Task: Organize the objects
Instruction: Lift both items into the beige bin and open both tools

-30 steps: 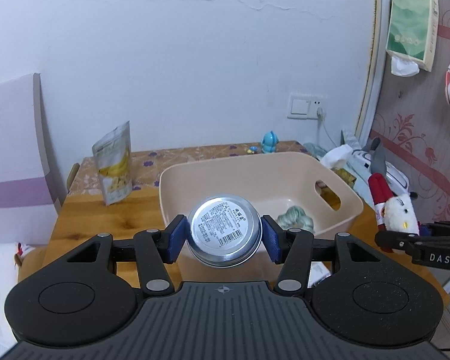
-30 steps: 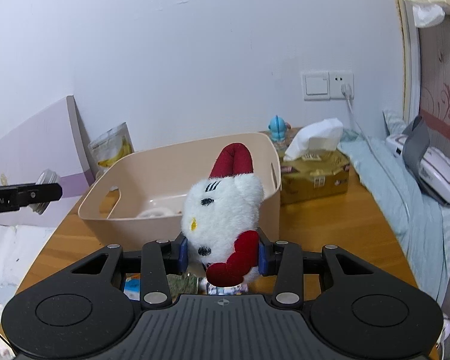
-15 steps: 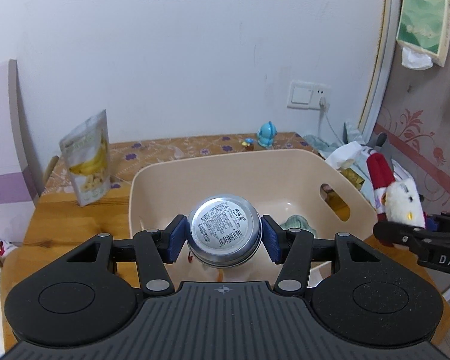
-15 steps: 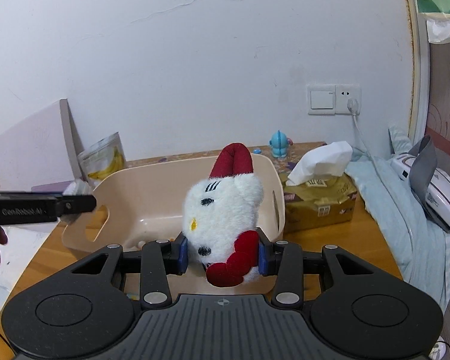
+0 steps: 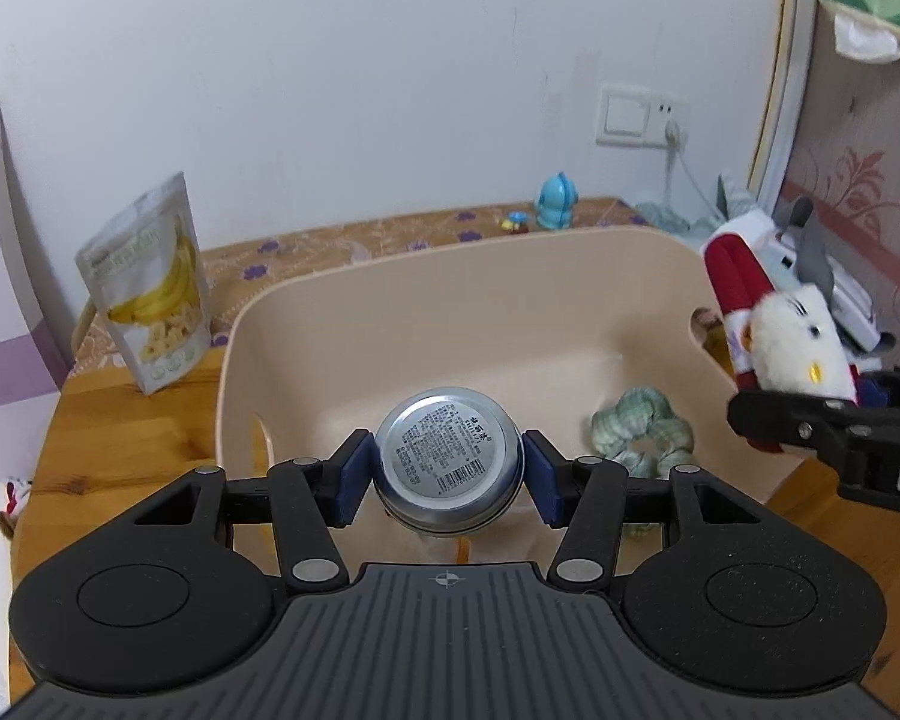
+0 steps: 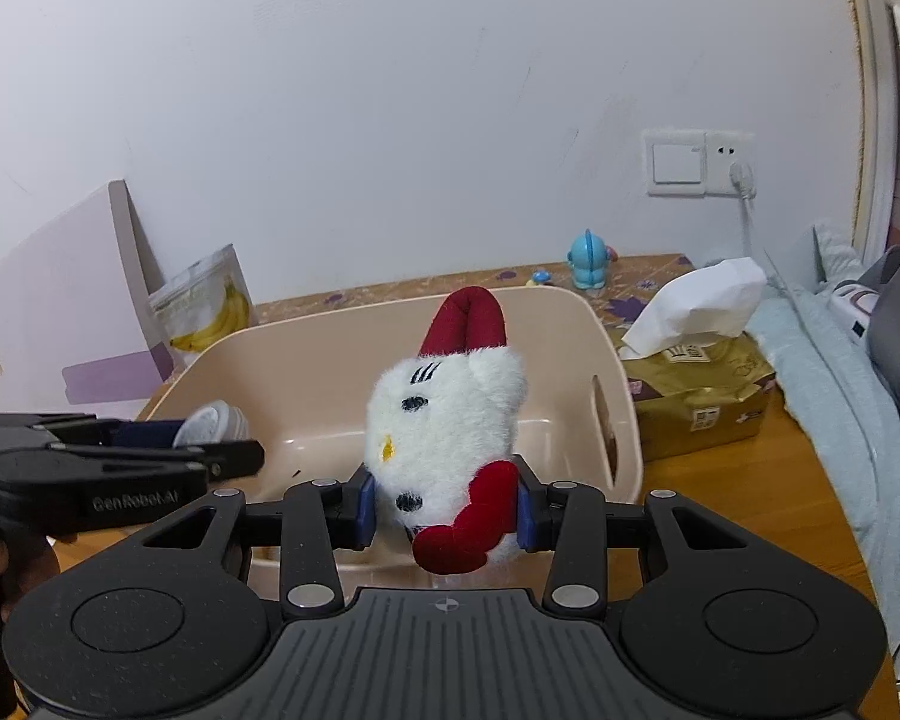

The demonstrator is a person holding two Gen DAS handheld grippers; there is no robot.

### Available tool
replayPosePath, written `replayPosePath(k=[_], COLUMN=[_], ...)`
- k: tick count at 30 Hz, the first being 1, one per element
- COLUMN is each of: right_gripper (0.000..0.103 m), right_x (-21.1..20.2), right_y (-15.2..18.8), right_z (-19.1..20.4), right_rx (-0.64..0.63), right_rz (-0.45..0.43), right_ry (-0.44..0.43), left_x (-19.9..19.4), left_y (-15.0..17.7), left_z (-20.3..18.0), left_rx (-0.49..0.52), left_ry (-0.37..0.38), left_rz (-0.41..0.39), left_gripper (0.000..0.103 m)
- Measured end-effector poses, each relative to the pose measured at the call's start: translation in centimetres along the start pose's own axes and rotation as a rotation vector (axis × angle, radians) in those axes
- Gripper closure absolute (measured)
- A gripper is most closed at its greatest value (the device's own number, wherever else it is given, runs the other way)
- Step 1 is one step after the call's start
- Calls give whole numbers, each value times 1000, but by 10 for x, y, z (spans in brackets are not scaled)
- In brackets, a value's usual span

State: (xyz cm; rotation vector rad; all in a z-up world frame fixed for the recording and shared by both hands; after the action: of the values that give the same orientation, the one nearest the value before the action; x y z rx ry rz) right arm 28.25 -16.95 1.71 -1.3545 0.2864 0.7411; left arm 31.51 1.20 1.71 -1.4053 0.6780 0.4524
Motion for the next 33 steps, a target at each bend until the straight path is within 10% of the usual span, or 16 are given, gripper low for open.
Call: replayPosePath(k=[21, 33], right_gripper=[62, 29], right_x=[71, 50], right_y=[0, -10], right_z=[11, 9], right_rx=[-147, -153], right_rz=[225, 169], right_ry=[50, 38], left_x=[47, 27], left_y=[12, -1], left_z=[-2, 1], left_rx=[-7, -24], left_ry=[-8, -27], left_rz=[175, 93], left_gripper=[48, 35])
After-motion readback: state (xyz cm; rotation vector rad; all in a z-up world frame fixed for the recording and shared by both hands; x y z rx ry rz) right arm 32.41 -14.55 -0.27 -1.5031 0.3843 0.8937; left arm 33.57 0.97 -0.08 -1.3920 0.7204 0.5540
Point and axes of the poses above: each gripper's, at about its wrist camera, not at the fingertips, and x roughly the way its jaws point, z to its left, y to its underside, the point moved 3 cm from there along x, roughly the way its jaws point, and after that the axes turned 1 degree about x, right-handed, at the moved point
